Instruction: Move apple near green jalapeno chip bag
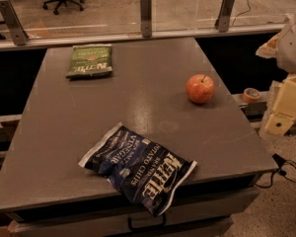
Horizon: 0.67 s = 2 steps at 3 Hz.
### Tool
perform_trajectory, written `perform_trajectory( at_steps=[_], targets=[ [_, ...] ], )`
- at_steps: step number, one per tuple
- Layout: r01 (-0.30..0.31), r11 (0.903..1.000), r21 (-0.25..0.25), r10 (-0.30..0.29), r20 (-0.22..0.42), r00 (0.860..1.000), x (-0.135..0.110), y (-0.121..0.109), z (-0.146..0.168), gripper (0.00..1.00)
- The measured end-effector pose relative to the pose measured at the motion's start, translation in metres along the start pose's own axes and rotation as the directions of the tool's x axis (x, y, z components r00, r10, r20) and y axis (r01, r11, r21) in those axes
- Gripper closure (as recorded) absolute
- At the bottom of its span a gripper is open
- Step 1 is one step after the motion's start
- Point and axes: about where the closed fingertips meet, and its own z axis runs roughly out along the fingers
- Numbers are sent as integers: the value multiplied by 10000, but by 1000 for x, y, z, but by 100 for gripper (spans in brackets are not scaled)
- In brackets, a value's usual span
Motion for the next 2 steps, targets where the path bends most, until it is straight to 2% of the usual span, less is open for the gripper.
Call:
perform_trajectory(
  at_steps=[1, 2],
  targets=[
    [0, 10000, 3, 0, 5, 10000, 0, 0, 0, 0],
    [-73, 9999, 79, 68, 642, 9979, -2, -17, 12, 0]
  ],
)
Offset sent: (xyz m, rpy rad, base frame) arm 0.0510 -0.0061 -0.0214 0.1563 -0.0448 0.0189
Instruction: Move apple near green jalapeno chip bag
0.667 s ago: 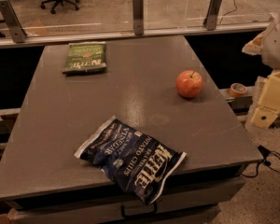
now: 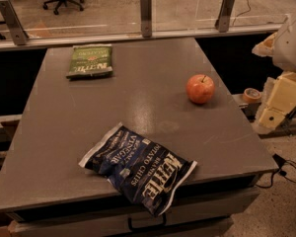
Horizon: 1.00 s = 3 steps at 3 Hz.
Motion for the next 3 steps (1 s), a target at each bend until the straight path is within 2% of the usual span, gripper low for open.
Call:
perform_trajectory(
  at_steps=[1, 2, 3],
  targets=[
    [89, 9999, 80, -97, 1045, 9945, -10, -34, 29, 0],
    [-11, 9999, -149, 40, 1959, 9806, -21, -59, 63, 0],
    [-236, 9984, -510, 366, 2722, 9615, -32, -75, 103, 0]
  ],
)
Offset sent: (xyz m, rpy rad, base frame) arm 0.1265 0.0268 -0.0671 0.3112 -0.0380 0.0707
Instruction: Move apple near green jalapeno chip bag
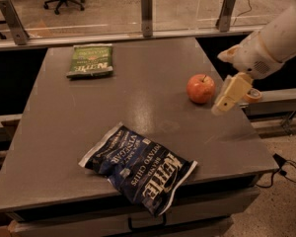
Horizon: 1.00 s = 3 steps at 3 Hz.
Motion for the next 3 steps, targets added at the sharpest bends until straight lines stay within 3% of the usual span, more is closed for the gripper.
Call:
perform_trajectory(
  at_steps=[2, 3],
  targets=[
    [-1261, 9913, -388, 1294, 1000, 9865, 17, -41, 60, 0],
    [-1911, 9783, -806, 2003, 1288, 9712, 19, -49, 73, 19]
  ],
)
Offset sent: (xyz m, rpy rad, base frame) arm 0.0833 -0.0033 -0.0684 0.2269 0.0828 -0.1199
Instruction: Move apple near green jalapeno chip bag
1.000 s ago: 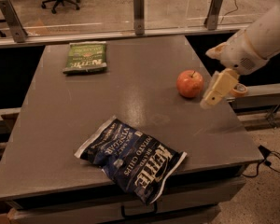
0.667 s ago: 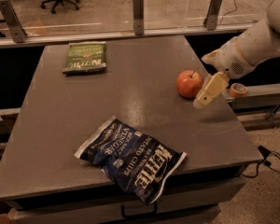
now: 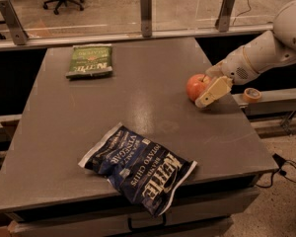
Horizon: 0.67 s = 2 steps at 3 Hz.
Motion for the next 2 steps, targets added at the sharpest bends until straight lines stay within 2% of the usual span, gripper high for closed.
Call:
perform_trajectory(
  at_steps=[1, 2],
  targets=[
    [-386, 9981, -483, 410, 486, 9980, -6, 4, -5, 43],
    [-374, 9960, -809, 467, 1166, 9921, -21, 12, -26, 65]
  ],
)
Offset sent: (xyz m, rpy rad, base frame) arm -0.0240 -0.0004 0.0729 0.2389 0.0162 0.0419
